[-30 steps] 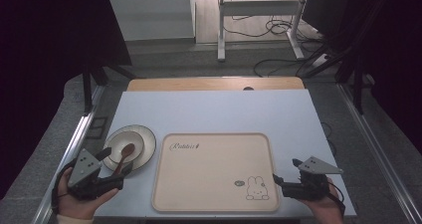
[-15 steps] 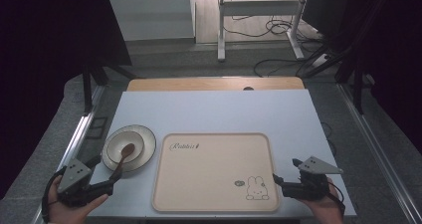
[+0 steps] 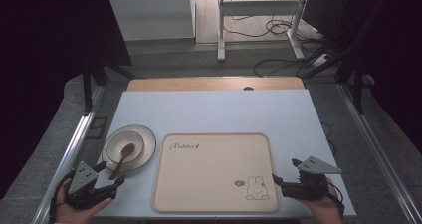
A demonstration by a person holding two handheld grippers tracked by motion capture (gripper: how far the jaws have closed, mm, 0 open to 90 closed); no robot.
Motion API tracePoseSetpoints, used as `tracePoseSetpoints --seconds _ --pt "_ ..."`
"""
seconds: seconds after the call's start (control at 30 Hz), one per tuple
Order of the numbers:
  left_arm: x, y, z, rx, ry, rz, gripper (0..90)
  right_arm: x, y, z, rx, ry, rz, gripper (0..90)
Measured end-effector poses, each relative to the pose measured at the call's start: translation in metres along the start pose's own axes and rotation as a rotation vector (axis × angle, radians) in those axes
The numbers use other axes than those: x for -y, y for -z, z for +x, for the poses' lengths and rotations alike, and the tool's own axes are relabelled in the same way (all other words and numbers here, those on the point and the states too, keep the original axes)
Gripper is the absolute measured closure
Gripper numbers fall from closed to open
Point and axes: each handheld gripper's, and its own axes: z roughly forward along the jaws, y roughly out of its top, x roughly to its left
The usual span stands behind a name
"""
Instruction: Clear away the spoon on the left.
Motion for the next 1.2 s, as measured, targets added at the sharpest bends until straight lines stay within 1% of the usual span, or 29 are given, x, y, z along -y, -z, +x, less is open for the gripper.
tracePoseSetpoints --seconds 0.1,0.13,0.17,0.2,0.23,0.27,0.33,0.37,0.4,0.6,0.73,0.8,0.9,0.93,1.17,1.2 --pt "0.0011 -0.0012 -0.0004 -0.001 -0.005 0.0 29.5 0.0 -0.0001 0.0 0.0 0.002 0.0 14.7" --pt "0.0015 -0.0015 -0.0005 -0.001 -0.011 0.005 32.2 0.0 -0.0001 0.0002 0.001 0.004 0.001 14.7" --pt "0.0018 -0.0021 -0.0009 -0.002 -0.018 0.006 32.2 0.0 -0.0001 0.0002 0.001 0.004 0.001 14.7" --pt "0.0022 -0.0029 -0.0015 -0.006 -0.031 0.011 35.4 -0.0001 -0.0002 0.0003 0.001 0.004 0.001 14.7" --pt "0.0022 -0.0029 -0.0015 -0.006 -0.031 0.011 37.2 -0.0001 -0.0002 0.0003 0.001 0.004 0.001 14.7" --pt "0.0024 -0.0032 -0.0019 -0.006 -0.038 0.012 37.2 -0.0001 -0.0002 0.0003 0.001 0.004 0.001 14.7" --pt "0.0025 -0.0042 -0.0031 -0.009 -0.055 0.017 42.5 0.0 -0.0003 0.0002 0.001 0.005 0.002 14.8" --pt "0.0025 -0.0042 -0.0031 -0.009 -0.055 0.017 44.1 0.0 -0.0003 0.0002 0.001 0.005 0.002 14.8" --pt "0.0024 -0.005 -0.0039 -0.016 -0.067 0.022 45.7 0.0001 -0.0006 0.0002 0.0 0.005 0.004 14.8" --pt "0.0021 -0.0059 -0.0058 -0.02 -0.089 0.02 53.5 0.0001 -0.0008 0.0003 0.001 0.006 0.004 14.8" --pt "0.0021 -0.0069 -0.0065 -0.026 -0.103 0.027 61.1 0.0002 -0.0008 0.0002 0.002 0.007 0.005 14.8" --pt "0.002 -0.0071 -0.0069 -0.032 -0.104 0.029 64.4 0.0001 -0.0007 0.0003 0.003 0.007 0.005 14.9" --pt "0.0017 -0.007 -0.0068 -0.039 -0.107 0.036 66.9 0.0001 -0.0007 0.0004 0.002 0.007 0.005 14.9" --pt "0.0016 -0.0069 -0.0067 -0.042 -0.105 0.038 69.7 0.0001 -0.0006 0.0005 0.003 0.007 0.005 14.9" --pt "0.0012 -0.007 -0.0051 -0.072 -0.089 0.055 75.9 0.0 -0.0005 0.0004 0.004 0.008 0.004 14.9" --pt "0.0011 -0.0063 -0.004 -0.078 -0.079 0.057 77.1 0.0 -0.0005 0.0005 0.004 0.009 0.004 14.9"
